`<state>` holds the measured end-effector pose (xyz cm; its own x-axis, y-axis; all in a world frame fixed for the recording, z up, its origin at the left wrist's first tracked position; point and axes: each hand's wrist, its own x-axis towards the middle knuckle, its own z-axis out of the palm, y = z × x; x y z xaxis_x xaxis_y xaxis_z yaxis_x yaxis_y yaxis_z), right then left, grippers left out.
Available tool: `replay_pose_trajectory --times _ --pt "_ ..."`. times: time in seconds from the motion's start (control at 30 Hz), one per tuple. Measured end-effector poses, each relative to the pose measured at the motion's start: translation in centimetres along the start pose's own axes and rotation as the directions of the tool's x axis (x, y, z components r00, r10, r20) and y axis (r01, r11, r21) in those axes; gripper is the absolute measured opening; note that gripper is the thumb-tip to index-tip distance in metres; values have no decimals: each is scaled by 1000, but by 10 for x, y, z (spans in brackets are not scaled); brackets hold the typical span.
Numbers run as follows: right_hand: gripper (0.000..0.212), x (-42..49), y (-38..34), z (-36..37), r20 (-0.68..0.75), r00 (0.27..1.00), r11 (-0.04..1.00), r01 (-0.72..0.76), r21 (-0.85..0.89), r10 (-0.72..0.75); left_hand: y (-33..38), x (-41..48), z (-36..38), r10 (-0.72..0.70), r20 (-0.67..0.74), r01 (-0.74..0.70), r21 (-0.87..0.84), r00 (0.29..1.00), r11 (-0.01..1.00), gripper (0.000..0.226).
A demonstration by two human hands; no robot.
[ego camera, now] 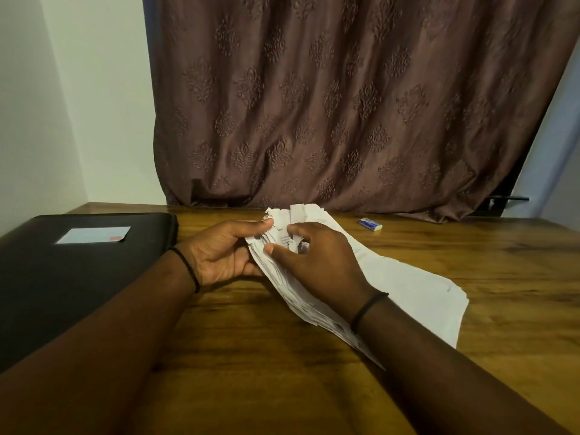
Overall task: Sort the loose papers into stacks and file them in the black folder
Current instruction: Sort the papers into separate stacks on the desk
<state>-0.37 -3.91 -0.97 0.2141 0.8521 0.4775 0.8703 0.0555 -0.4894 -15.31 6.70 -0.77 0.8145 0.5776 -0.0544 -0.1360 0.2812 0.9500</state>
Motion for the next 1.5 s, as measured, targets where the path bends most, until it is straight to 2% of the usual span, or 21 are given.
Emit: replay_pose_trajectory --times 0.17,0.3,0.47,0.53,0.6,0.67,0.77,0.87,1.0,1.2,1.33,1.4,1.47,1.5 --pt "64 2 5 -1 8 1000 999 -6 44 5 0 0 1 28 -4 -28 2 1000 1000 52" --pt "60 2 8 -1 -4 1000 998 -1 58 1 -1 -4 2 59 47 -59 -5 997 998 70" --pt "58 3 9 -3 19 1000 1000 11 -10 -11 -2 -3 1 51 63 -50 -13 997 999 74" --pt "48 3 9 -2 20 1000 1000 20 -17 -20 -2 -3 0 47 65 -46 -7 997 999 74" --pt "29 3 9 -1 -15 1000 1000 21 0 -21 -1 -3 -1 39 54 -39 -5 998 999 74" --pt "34 5 12 0 -79 997 1000 2 5 -1 -1 -3 0 31 35 -31 -16 999 999 66" --pt "45 8 15 -4 -175 984 999 -20 40 27 0 -1 2 23 -69 -24 -9 997 1000 42" --pt "49 10 20 -8 -245 968 995 -34 98 57 1 0 4 18 -168 -17 8 986 1000 43" --pt "45 13 28 -9 -261 961 984 -42 171 87 0 2 4 45 -257 -40 24 965 999 36" --pt "52 14 30 -10 -294 952 978 -20 207 82 -1 3 6 49 -249 -37 54 967 998 36" --pt "46 13 30 -9 -271 958 979 -43 200 97 -2 3 6 95 -292 -54 144 952 988 34" --pt "47 12 30 -9 -286 954 977 -34 209 95 -7 5 7 192 -368 -82 293 910 952 29" --pt "50 12 28 -11 -314 946 971 -5 238 82 -12 6 13 345 -377 -63 592 859 804 11" --pt "50 11 28 -10 -321 944 965 12 264 76 -13 5 19 373 -341 -46 681 863 731 24"
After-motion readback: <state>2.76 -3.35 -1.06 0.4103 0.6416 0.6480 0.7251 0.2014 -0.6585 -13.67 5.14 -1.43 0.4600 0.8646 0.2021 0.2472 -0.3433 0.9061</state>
